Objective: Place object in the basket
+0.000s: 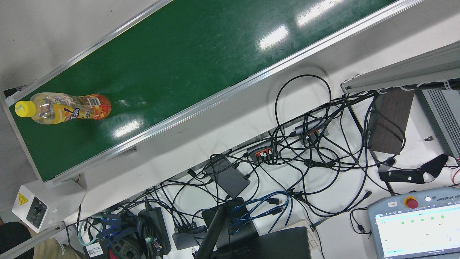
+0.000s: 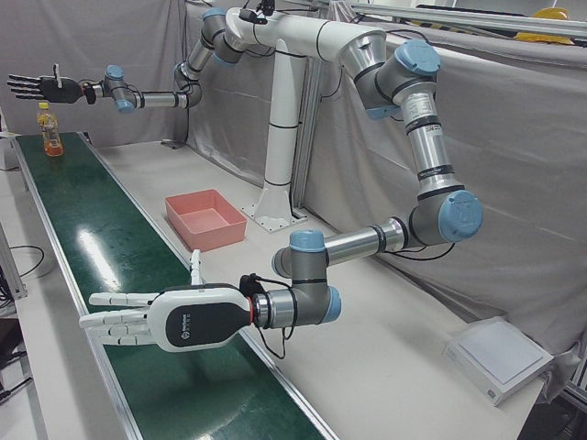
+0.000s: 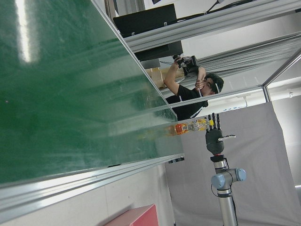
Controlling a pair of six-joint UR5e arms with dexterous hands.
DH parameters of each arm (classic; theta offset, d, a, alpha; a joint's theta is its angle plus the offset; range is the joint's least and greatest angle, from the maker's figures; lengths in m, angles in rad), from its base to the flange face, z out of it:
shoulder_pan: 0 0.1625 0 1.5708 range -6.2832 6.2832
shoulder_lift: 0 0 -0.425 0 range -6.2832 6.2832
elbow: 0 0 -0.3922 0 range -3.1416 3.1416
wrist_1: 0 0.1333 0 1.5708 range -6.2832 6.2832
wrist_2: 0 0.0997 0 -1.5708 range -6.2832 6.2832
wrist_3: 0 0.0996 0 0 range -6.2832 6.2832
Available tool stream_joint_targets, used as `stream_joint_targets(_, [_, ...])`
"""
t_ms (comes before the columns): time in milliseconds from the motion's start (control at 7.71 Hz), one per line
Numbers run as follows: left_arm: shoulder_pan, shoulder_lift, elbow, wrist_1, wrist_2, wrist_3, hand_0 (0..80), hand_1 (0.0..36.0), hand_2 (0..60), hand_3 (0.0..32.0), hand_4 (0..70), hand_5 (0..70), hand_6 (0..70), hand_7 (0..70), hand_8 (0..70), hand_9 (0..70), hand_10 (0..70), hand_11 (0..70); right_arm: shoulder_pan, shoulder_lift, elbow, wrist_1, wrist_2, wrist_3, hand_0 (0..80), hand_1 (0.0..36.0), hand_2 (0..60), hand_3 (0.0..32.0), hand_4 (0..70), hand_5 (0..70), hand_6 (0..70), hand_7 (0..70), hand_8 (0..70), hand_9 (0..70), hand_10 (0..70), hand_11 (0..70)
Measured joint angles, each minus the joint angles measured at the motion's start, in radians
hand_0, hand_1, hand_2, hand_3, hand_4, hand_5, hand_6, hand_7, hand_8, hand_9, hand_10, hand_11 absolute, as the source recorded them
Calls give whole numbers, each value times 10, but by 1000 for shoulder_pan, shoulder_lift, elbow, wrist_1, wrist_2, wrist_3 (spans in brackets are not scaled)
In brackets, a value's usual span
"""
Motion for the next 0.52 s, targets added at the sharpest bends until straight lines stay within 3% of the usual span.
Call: stream_joint_targets(519, [-2, 0, -1, -1, 0, 0, 485, 12, 0, 0, 155, 47, 0, 0, 42, 84, 67, 104, 0, 0, 0, 0, 0, 0, 0, 0, 0, 0, 0, 0, 0, 0, 0, 0, 0, 0])
